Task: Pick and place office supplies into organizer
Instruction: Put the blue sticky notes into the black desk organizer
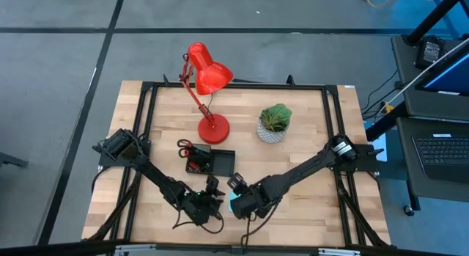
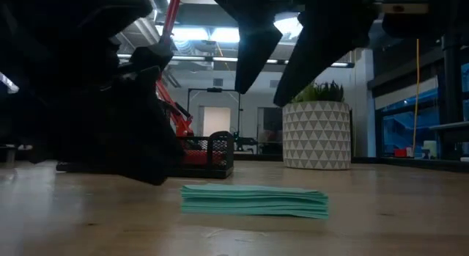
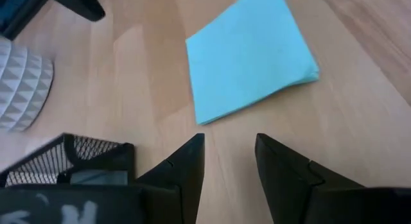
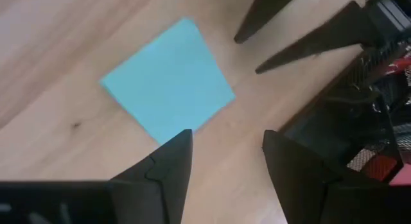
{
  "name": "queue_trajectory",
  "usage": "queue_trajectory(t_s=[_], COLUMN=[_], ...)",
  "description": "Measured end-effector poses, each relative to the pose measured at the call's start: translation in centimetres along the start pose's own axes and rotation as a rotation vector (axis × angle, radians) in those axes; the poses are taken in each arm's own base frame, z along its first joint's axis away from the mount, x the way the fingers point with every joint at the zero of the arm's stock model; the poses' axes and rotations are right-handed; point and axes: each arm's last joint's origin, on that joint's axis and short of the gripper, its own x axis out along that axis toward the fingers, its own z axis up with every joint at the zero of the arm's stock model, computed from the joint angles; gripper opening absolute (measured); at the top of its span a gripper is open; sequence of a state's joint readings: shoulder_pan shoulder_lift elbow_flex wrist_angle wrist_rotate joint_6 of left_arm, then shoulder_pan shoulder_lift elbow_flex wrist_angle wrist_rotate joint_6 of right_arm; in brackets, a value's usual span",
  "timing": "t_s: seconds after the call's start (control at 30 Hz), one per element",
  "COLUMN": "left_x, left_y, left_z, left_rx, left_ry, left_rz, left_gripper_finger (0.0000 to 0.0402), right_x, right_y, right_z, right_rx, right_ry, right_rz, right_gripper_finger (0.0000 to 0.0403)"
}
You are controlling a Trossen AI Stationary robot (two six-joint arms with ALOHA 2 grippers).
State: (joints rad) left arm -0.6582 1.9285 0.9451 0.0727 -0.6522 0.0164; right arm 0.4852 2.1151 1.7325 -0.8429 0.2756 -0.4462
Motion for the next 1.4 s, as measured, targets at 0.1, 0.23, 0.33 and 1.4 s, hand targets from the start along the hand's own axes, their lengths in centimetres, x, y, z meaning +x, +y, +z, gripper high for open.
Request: queue_trajectory(t_s=[0.1,0.23,0.33,1.4], left_x=[0.0,-0.3,-0.6,-2.2], left_y=[0.0,-0.5,-0.9,-2.7], left_z=[0.0,0.1,0.1,1.5], left_rx=[-0.025,-0.028,-0.064,-0.201], left_ry=[-0.002,-0.012,-0.018,-0.151], left_rz=[-0.001,-0.028,-0.052,-0.141], left_gripper_finger=[0.0132,0.0132,0.0131,0.0129], right_x=[0.0,0.6,1.6,9.2], right_y=[0.1,0.4,-0.2,-1.5], right_z=[0.0,-0.1,-0.6,-3.3], right_rx=[-0.067,-0.2,-0.17,-0.021], right_ry=[-0.023,-0.127,-0.175,-0.272], right_rz=[0.041,0.201,0.232,0.431], right_gripper_finger=[0.0194,0.0194,0.0194,0.0194])
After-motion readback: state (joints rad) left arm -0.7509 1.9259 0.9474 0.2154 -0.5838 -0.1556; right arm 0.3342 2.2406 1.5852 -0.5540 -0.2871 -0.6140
